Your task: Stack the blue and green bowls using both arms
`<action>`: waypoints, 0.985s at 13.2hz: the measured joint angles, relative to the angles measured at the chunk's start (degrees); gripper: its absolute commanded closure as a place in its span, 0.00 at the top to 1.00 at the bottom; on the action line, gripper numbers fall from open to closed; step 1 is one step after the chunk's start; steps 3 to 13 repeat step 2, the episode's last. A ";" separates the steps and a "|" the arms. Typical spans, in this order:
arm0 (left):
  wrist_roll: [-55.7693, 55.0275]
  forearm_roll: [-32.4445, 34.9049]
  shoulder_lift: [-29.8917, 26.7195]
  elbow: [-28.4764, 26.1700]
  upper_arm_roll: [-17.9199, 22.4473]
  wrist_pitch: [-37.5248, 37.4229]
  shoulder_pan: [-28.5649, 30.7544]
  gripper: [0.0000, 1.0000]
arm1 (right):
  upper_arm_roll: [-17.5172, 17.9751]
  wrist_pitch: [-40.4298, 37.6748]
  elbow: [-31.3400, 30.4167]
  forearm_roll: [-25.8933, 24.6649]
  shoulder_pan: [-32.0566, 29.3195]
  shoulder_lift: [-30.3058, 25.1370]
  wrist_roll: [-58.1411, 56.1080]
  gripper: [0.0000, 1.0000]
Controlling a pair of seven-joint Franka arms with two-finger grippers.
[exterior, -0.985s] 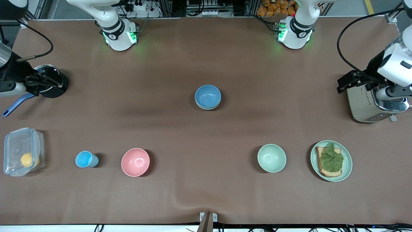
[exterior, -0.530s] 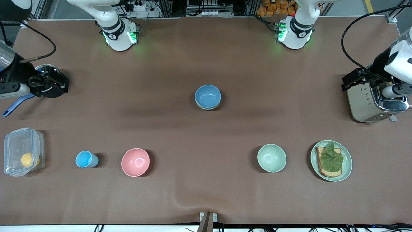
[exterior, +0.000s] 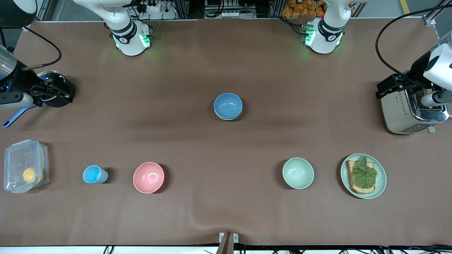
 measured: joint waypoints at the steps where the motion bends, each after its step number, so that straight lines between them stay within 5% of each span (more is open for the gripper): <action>1: 0.00 0.00 -0.20 0.01 0.00 -0.12 -0.01 1.00 | 0.05 -0.02 0.00 -0.04 0.00 0.01 0.00 1.00; 13: 0.00 0.00 -0.35 0.01 0.00 -0.18 -0.02 1.00 | 0.08 -0.05 0.00 -0.05 0.00 0.02 0.00 1.00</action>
